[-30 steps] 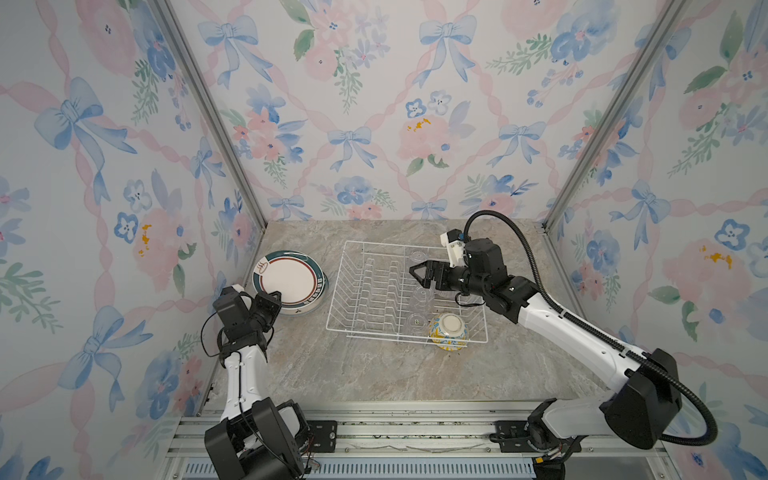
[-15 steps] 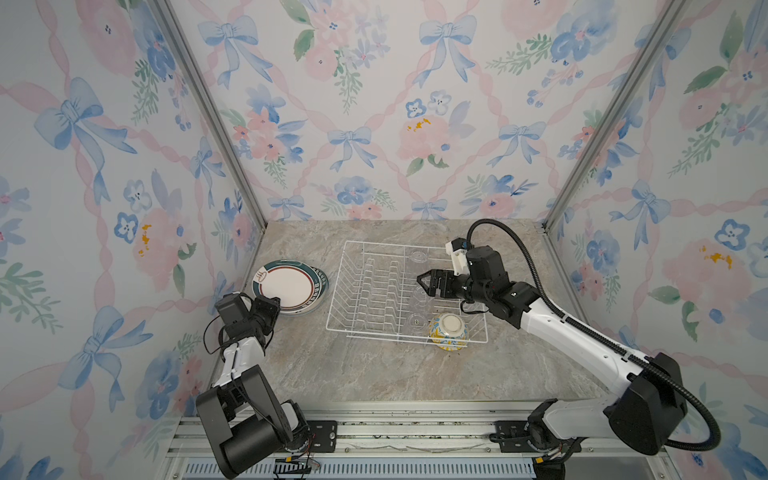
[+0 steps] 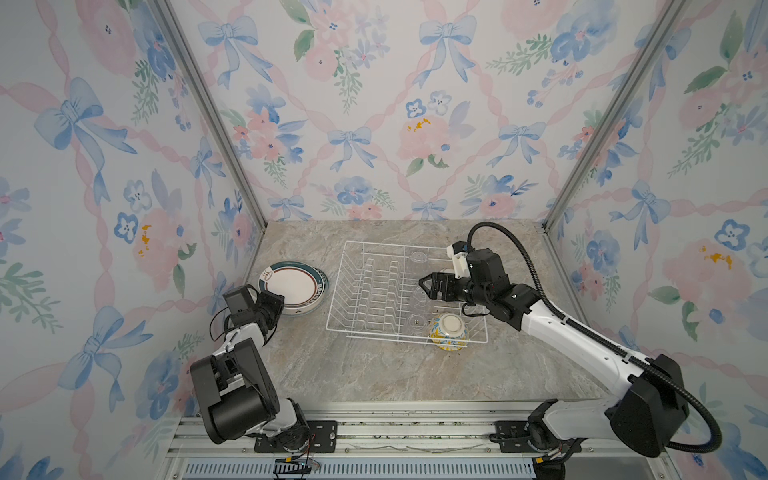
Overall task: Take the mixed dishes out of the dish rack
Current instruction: 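Lower the green-rimmed plate onto the plate stack with the left gripper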
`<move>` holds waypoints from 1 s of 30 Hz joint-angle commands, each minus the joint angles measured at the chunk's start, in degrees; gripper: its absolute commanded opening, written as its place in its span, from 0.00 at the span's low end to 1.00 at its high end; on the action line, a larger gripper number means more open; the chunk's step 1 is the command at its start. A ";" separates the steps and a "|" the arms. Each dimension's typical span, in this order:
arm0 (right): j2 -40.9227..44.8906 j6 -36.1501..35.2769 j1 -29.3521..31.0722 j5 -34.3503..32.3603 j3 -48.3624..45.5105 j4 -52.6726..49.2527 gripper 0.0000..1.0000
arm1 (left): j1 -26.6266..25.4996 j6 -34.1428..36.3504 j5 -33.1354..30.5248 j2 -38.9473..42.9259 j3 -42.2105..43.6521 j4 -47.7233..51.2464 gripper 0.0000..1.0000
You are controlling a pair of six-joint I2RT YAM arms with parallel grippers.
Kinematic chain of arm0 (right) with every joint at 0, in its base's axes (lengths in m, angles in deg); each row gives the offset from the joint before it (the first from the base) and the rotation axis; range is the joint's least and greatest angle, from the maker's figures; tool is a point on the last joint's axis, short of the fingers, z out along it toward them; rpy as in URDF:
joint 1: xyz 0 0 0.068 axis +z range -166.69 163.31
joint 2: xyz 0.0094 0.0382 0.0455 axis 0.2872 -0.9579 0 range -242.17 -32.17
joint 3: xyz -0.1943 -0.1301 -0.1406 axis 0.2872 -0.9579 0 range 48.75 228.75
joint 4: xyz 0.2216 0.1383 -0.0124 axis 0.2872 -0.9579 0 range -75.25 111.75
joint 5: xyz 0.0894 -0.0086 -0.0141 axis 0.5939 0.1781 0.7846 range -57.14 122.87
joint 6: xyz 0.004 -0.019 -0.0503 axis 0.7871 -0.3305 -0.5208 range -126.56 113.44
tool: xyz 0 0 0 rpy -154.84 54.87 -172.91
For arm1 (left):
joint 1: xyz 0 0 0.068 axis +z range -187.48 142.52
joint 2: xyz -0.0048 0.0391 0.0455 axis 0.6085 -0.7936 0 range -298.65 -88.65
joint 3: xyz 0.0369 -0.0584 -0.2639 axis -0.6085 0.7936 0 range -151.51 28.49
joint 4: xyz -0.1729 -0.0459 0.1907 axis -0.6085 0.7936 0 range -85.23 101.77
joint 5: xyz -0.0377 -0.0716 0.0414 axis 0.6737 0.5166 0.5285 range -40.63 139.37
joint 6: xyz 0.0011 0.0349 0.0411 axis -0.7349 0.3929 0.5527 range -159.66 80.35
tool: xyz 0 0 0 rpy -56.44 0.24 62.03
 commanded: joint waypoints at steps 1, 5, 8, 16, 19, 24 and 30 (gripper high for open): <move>0.86 -1.19 -0.44 -1.26 -0.72 -1.77 0.97 | -0.34 0.72 -0.46 -1.25 -2.00 -2.75 0.00; 0.03 -1.28 -0.44 -0.81 0.29 -2.30 0.97 | -0.65 0.84 -1.02 -2.17 -2.44 -3.04 0.17; -0.32 -1.41 -0.48 -0.93 0.52 -2.37 0.97 | -0.65 1.10 -0.95 -2.53 -2.70 -3.04 0.42; -0.94 -1.27 -0.45 -0.82 0.51 -2.37 0.97 | -0.85 2.36 -0.85 -1.98 -3.37 -1.79 0.98; -1.23 -1.60 -0.44 -0.85 0.68 -2.67 0.97 | -1.30 4.68 -3.32 -1.49 -5.28 2.89 0.98; -1.49 -1.92 -0.38 -1.04 0.71 -2.71 0.97 | -2.41 7.43 -8.39 -1.12 -8.28 8.74 0.98; -1.61 -2.75 -0.36 -2.42 0.69 -3.53 0.96 | -3.27 8.43 -12.56 -0.35 -9.03 11.99 0.98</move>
